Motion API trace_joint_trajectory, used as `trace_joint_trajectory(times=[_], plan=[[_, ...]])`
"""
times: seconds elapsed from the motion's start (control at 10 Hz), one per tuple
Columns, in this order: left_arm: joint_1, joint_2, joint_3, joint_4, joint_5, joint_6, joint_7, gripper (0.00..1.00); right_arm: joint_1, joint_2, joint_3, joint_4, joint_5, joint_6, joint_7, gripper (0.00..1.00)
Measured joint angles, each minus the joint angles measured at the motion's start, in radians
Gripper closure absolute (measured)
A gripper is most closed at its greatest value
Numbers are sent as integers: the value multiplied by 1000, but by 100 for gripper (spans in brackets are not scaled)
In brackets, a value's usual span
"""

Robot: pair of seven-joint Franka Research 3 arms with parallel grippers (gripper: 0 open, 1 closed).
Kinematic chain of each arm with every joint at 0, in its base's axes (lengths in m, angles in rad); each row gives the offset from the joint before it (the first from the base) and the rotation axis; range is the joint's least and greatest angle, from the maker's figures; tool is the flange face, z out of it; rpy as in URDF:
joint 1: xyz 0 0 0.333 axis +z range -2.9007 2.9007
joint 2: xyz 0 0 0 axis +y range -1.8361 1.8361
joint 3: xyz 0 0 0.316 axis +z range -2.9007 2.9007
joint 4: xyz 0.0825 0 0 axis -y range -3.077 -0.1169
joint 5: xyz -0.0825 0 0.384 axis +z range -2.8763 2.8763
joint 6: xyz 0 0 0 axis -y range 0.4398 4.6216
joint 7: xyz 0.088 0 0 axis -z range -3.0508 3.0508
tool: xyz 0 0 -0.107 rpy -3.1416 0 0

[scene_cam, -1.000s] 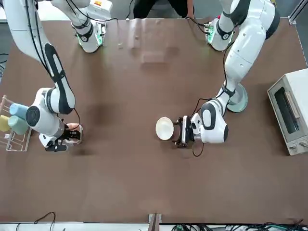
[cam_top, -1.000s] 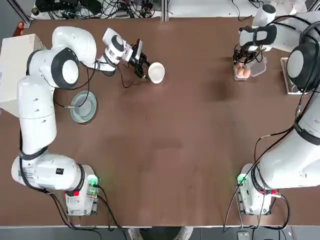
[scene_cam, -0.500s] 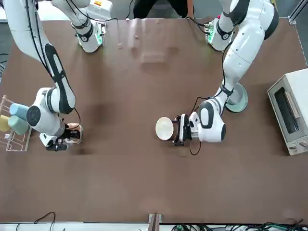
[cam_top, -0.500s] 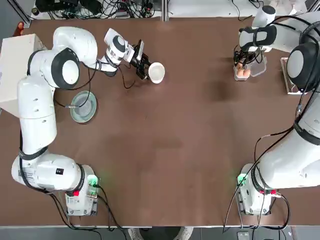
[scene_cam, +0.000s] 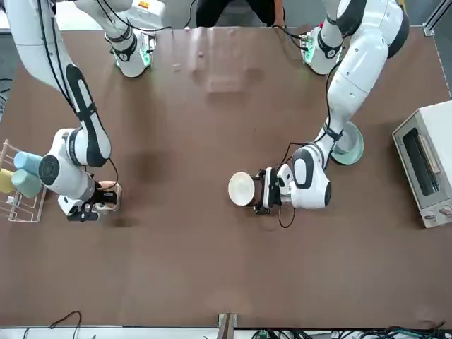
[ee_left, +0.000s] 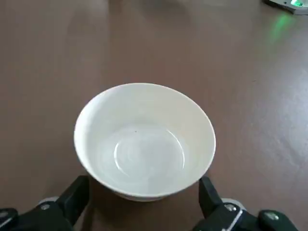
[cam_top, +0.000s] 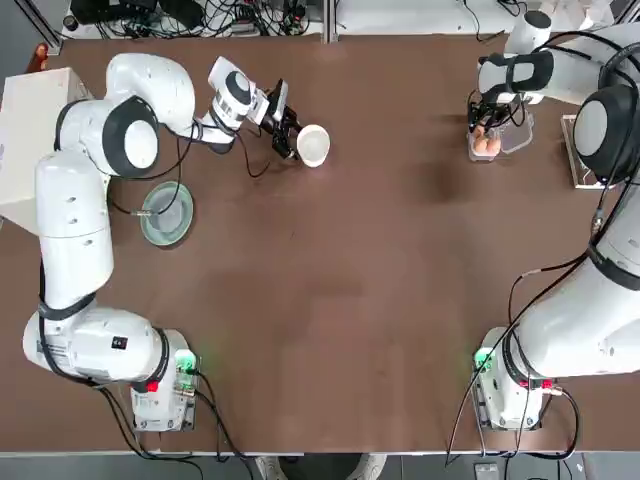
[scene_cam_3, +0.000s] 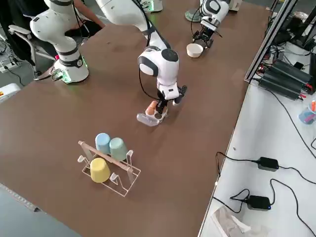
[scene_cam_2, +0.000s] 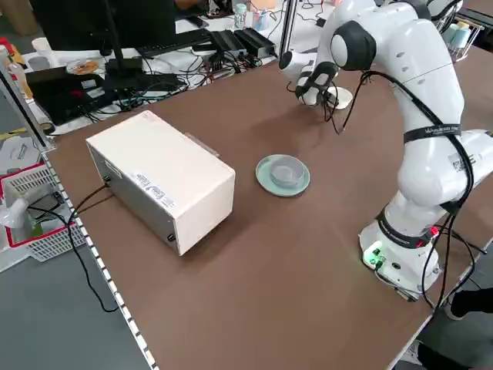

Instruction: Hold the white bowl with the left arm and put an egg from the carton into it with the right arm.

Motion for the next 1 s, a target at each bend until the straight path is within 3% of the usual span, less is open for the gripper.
trace_joint_trajectory(times=[0.2,1.0], plan=[[0,0,-2,-4,0,1,0,0,0,-1,-1,0,12,4,7,52],[2,0,-9,-15,0,10,0,0,7,-14,0,24,13,-35,13,52]])
